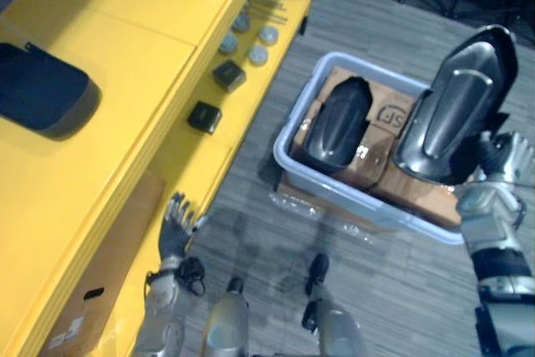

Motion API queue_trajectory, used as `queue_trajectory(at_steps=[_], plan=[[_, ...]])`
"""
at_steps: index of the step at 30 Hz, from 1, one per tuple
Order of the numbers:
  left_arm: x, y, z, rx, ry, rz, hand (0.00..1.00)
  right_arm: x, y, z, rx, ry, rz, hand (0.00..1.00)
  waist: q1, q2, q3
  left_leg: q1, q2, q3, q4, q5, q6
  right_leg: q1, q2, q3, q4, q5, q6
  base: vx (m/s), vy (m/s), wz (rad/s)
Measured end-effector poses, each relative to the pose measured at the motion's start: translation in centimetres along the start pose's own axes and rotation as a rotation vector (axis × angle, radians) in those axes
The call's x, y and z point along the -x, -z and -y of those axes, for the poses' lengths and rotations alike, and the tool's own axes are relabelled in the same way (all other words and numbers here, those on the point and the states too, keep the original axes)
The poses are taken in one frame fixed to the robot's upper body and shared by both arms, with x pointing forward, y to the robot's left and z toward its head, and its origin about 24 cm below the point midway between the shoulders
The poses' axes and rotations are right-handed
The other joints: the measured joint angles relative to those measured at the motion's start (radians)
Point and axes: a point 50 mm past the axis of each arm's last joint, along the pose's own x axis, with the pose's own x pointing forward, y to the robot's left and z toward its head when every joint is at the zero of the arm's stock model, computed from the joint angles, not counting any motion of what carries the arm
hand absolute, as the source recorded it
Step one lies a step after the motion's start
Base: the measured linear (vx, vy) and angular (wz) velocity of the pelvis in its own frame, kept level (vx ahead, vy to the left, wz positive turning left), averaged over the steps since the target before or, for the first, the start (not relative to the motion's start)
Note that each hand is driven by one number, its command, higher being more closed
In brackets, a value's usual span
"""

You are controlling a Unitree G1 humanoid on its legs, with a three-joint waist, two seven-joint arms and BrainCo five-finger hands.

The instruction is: Walk over and take plastic housings, then place them on the shelf

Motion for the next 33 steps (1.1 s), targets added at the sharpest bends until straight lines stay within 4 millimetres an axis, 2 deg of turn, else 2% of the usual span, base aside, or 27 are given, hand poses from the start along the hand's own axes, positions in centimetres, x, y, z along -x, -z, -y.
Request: queue_trajectory(at_steps=[3, 7, 10, 16, 25, 30, 33], plan=[[-1.3, -1.1, 0.6, -0.086, 0.133, -0.008, 0.0, 0.4, -0.2, -0.4, 0.005, -0.009, 0.033, 1.0, -0.011, -0.002, -0.013, 0.042, 0.005, 0.016, -0.009, 0.0, 0.0, 0.03, 0.001, 0.008, -0.001, 0.0, 0.0, -0.02, 0.01, -0.1], [-2.9, -1.2, 1.5, -0.167, 0.271, -0.097, 0.0, 0.6, -0.9, -0.5, -0.005, -0.022, 0.109, 1.0, -0.028, -0.007, -0.034, 0.055, 0.007, 0.041, -0.008, 0.0, 0.0, 0.03, 0.001, 0.031, -0.001, 0.0, 0.0, -0.04, -0.003, -0.16], [-4.9, -0.1, 1.9, -0.155, 0.328, -0.215, 0.0, 0.8, -1.9, -0.6, -0.01, -0.043, 0.199, 1.0, -0.057, -0.006, -0.055, 0.062, 0.013, 0.055, -0.01, 0.0, -0.001, 0.03, 0.004, 0.038, -0.001, 0.001, 0.0, -0.04, -0.021, -0.14], [-7.2, 1.3, 3.1, -0.182, 0.394, -0.371, 0.0, 2.4, -4.9, -1.9, -0.047, -0.132, 0.393, 1.0, -0.088, -0.009, -0.064, 0.079, 0.025, 0.077, -0.017, 0.0, -0.006, 0.03, 0.02, 0.06, -0.002, 0.006, -0.006, -0.01, -0.03, -0.12], [-9.0, 1.6, 3.3, -0.111, 0.348, -0.418, 0.0, 4.9, -7.0, -4.2, -0.073, -0.259, 0.499, 1.0, -0.083, -0.016, -0.07, 0.098, 0.021, 0.096, -0.031, 0.005, -0.012, 0.03, 0.018, 0.082, -0.002, 0.012, -0.005, 0.01, 0.0, -0.06], [-9.2, 2.2, 2.9, -0.108, 0.324, -0.454, 0.0, 6.5, -8.3, -5.7, -0.071, -0.35, 0.565, 1.0, -0.084, -0.029, -0.085, 0.098, 0.018, 0.096, -0.029, 0.006, -0.011, 0.031, 0.015, 0.082, -0.004, 0.017, -0.006, 0.0, 0.0, 0.0], [-9.1, 2.5, 3.5, -0.086, 0.332, -0.469, 0.0, 7.2, -8.3, -6.5, -0.071, -0.39, 0.569, 1.0, -0.082, -0.034, -0.088, 0.099, 0.016, 0.092, -0.026, 0.007, -0.01, 0.036, 0.012, 0.081, -0.01, 0.017, -0.006, -0.03, 0.001, 0.04]])
